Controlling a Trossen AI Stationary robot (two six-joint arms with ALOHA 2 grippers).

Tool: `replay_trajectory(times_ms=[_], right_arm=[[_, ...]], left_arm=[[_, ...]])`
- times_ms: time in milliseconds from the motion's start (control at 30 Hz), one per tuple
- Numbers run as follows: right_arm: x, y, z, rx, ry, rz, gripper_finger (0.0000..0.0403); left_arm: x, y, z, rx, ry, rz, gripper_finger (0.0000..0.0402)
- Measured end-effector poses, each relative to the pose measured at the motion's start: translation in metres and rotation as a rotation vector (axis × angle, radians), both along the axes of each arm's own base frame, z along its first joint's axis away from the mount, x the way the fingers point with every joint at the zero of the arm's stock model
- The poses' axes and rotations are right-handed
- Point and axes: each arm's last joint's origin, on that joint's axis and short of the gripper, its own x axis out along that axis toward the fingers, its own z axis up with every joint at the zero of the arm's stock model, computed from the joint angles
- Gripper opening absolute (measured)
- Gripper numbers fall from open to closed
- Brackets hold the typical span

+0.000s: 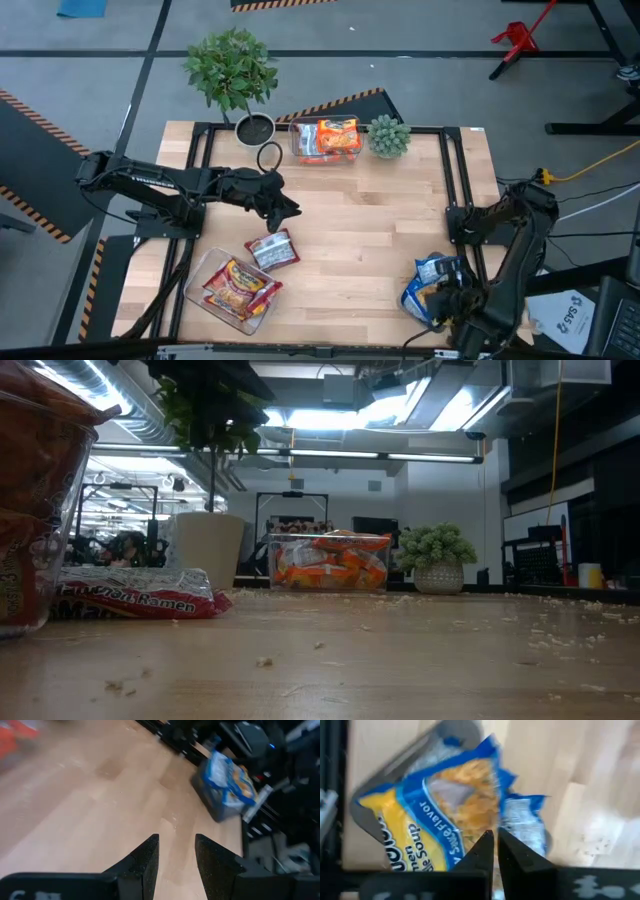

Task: Sort Maruchan noodles
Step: Put the blue noodle pack into the black bin, then put the red noodle pack into the bottom transparent bin

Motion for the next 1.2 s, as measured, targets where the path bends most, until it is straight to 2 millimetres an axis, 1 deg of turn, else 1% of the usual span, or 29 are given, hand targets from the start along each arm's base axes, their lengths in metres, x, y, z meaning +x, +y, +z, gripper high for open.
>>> replay_trajectory(times_ms=[100, 200, 300, 367, 467, 533, 600, 700, 767, 833, 967, 1067, 1200], right_arm=[[0.0, -0.005, 0.028, 0.001, -0.097, -0.047, 0.0012], [0.003, -0.008, 0.056, -0.002, -0.269, -0.071, 0.0012], [0.01, -0.011, 0.071, -0.043, -0.462, -0.079, 0.0013], [0.019, -0.014, 0.074, -0.066, -0.541, -0.097, 0.0023], [0.039, -0.019, 0.068, -0.096, -0.591, -0.087, 0.0061], [0.055, -0.024, 0.059, -0.121, -0.609, -0.072, 0.01], [0.076, -0.032, 0.05, -0.122, -0.629, -0.083, 0.0141], [0.107, -0.045, 0.037, -0.119, -0.69, -0.084, 0.0194], [0.127, -0.052, 0.031, -0.117, -0.743, -0.054, 0.0215], [0.144, -0.062, 0.025, -0.092, -0.768, -0.029, 0.0226], [0.172, -0.083, 0.011, 0.021, -0.824, -0.001, 0.0227], [0.186, -0.096, -0.002, 0.053, -0.876, 0.01, 0.0225], [0.202, -0.117, -0.017, 0.076, -0.943, -0.043, 0.0223]], left_arm=[[-0.001, -0.003, -0.001, -0.047, 0.016, -0.075, 0.0121], [-0.006, -0.009, -0.006, -0.095, 0.092, -0.15, 0.0117], [-0.014, -0.019, -0.016, -0.075, 0.221, -0.18, 0.0102], [-0.022, -0.025, -0.024, -0.054, 0.329, -0.195, 0.009], [-0.03, -0.032, -0.029, -0.022, 0.411, -0.212, 0.0073], [-0.033, -0.037, -0.031, 0.002, 0.435, -0.223, 0.0062], [-0.035, -0.042, -0.035, 0.013, 0.445, -0.244, 0.0049], [-0.042, -0.045, -0.055, 0.018, 0.504, -0.248, 0.0024], [-0.048, -0.044, -0.07, 0.021, 0.536, -0.209, 0.0008], [-0.051, -0.043, -0.085, 0.01, 0.532, -0.18, 0.0003], [-0.056, -0.041, -0.111, -0.041, 0.484, -0.16, 0.0002], [-0.066, -0.039, -0.129, -0.064, 0.519, -0.122, 0.0002], [-0.076, -0.036, -0.145, -0.109, 0.539, -0.087, 0.0001]])
